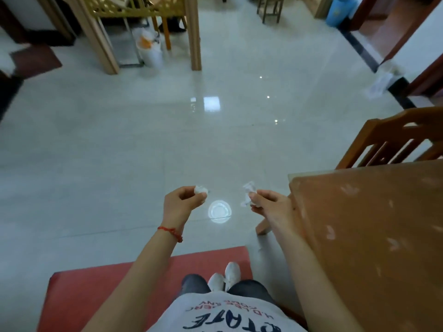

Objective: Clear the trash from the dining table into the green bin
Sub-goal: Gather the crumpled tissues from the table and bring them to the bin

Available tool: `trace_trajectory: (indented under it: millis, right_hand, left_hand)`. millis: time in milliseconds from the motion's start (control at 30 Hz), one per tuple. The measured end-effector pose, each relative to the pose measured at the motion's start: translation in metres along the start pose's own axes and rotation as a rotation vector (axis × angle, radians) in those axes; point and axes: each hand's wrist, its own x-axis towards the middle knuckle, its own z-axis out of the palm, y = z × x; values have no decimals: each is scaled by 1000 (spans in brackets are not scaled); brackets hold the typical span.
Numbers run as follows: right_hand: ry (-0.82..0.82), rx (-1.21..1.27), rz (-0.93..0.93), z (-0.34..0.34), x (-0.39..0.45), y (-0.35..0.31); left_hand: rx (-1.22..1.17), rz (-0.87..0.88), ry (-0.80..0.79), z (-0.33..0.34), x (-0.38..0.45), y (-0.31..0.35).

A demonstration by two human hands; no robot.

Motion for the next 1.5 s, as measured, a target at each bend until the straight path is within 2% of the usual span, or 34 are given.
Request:
trace_trajectory:
  millis: [533, 1133, 1500]
  right_hand:
    - [-28, -92, -17, 18, 129, -57]
    - [62, -39, 40, 136, 333, -151]
    - [135, 7, 46, 150, 490, -229]
  left_hand:
    - [-19, 17, 92, 44, 105, 42]
    - [36, 25, 23, 46, 383, 156]
    - [63, -2, -58, 141, 535, 214]
